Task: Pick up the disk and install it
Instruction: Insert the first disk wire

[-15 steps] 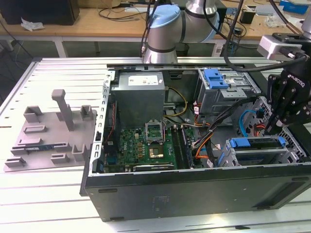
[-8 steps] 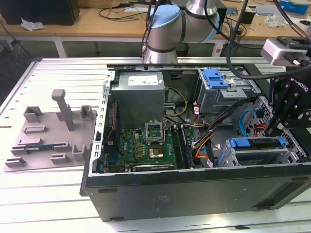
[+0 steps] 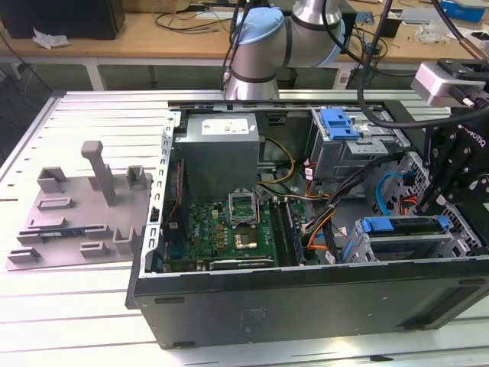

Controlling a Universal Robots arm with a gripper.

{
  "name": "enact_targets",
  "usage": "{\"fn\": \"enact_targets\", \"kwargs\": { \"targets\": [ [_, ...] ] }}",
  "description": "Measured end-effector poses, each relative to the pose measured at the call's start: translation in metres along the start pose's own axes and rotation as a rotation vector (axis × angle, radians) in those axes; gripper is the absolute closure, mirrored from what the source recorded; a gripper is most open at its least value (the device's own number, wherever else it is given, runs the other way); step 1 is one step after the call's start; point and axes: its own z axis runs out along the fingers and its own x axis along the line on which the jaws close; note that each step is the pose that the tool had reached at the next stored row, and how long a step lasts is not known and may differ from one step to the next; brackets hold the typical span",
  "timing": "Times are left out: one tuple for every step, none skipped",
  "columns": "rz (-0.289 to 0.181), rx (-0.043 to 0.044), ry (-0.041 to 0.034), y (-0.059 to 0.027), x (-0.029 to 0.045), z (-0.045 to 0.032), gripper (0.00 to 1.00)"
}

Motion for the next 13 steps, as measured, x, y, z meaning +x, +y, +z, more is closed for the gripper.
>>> {"fn": "enact_targets", "kwargs": {
  "targets": [
    [0.000, 0.0000, 0.0000, 0.0000, 0.0000, 0.0000, 0.83],
    [0.000, 0.0000, 0.0000, 0.0000, 0.0000, 0.0000, 0.83],
    [0.000, 0.0000, 0.0000, 0.0000, 0.0000, 0.0000, 0.83],
    [0.000, 0.0000, 0.0000, 0.0000, 0.0000, 0.0000, 0.83],
    [0.000, 0.0000, -0.0008, 0.0000, 0.0002, 0.0000, 0.83],
    [0.000, -0.0001, -0.0035, -0.0001, 0.0006, 0.0001, 0.83],
    [0.000, -0.0003, -0.0099, -0.0001, 0.0011, 0.0001, 0.83],
    [-0.001, -0.0007, -0.0203, 0.0000, 0.0024, 0.0001, 0.83],
    [-0.001, -0.0010, -0.0289, 0.0000, 0.0040, 0.0002, 0.83],
    [-0.001, -0.0014, -0.0368, -0.0001, 0.0060, 0.0004, 0.83],
    [-0.002, -0.0015, -0.0395, 0.0000, 0.0066, 0.0005, 0.83],
    [-0.002, -0.0016, -0.0423, 0.0000, 0.0071, 0.0004, 0.83],
    [-0.002, -0.0016, -0.0429, 0.0002, 0.0071, 0.0005, 0.83]
  ]
}}
